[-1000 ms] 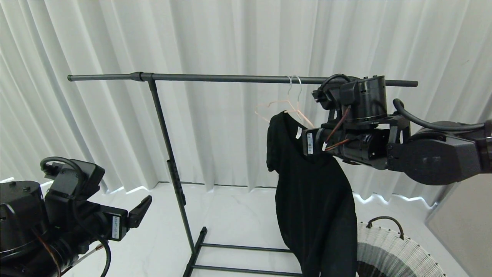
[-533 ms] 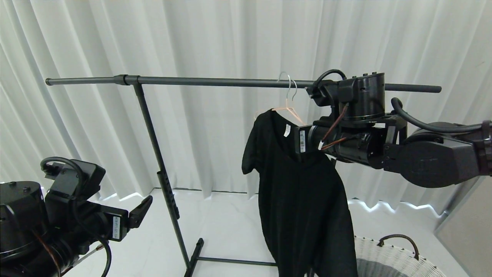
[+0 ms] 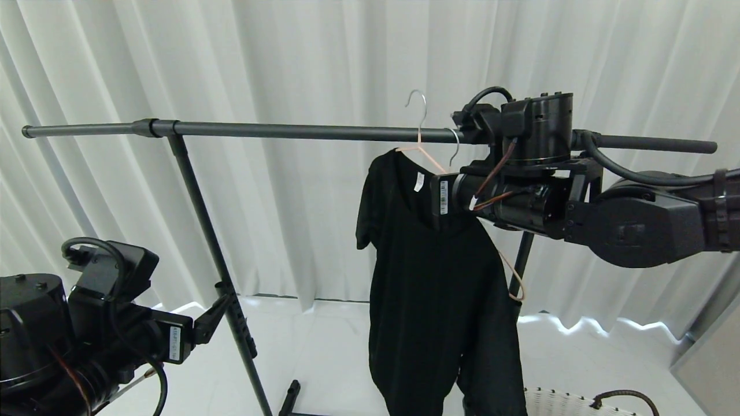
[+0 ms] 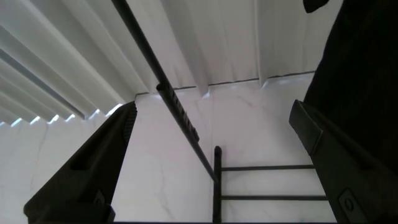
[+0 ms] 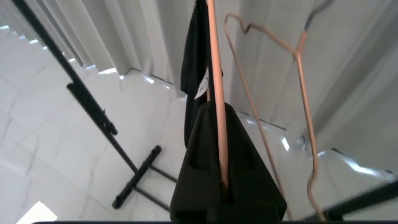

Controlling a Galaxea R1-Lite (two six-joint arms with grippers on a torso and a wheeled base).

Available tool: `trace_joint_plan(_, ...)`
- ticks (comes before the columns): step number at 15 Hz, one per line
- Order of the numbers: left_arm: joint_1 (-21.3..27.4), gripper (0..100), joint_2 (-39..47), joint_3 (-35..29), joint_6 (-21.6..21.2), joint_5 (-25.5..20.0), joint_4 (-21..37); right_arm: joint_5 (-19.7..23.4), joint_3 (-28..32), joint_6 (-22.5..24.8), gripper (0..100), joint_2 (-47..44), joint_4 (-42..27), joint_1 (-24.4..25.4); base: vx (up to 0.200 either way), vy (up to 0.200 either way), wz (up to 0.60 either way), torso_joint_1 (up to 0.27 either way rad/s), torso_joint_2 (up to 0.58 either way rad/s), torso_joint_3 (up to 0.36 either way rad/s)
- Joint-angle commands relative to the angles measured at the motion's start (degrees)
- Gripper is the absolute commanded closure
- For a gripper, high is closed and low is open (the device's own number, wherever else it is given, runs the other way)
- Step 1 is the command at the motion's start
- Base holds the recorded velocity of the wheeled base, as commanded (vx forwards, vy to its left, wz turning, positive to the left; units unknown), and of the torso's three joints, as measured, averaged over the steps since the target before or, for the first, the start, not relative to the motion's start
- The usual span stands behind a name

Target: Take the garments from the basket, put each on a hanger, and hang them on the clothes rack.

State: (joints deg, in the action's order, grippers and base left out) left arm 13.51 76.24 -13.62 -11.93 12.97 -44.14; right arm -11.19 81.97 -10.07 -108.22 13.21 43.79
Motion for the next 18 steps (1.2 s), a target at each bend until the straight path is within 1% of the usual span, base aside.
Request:
trace_joint_plan(1, 0.0, 0, -0.1, 0.3, 0.1, -0.1, -0.1, 0.0, 2.2, -0.2, 100, -1.8, 0.0, 0.8, 0.000, 0.000, 0.00, 0.000, 0.00, 0.000)
trace_joint_plan(3, 0.0, 0, -0.2, 0.3, 0.1, -0.1, -0.1, 0.0, 5.3, -0.2, 100, -4.2, -0.3, 1.5, 0.000, 0.000, 0.00, 0.000, 0.00, 0.000)
trace_joint_plan(5, 0.1, 0, -0.5, 0.3, 0.0, -0.1, -0.1, -0.1, 6.9, -0.2, 100, -6.2, -0.5, 1.9, 0.000, 0.000, 0.00, 0.000, 0.00, 0.000)
trace_joint_plan(14, 0.1, 0, -0.8, 0.9, 0.0, -0.1, -0.1, -0.2, 8.7, -0.2, 100, -11.2, -0.5, 1.9, 0.000, 0.000, 0.00, 0.000, 0.00, 0.000)
trace_joint_plan(18, 0.1, 0, -1.4, 1.3, 0.0, -0.1, 0.0, -0.3, 9.4, -0.2, 100, -11.8, -0.5, 1.5, 0.000, 0.000, 0.00, 0.000, 0.00, 0.000)
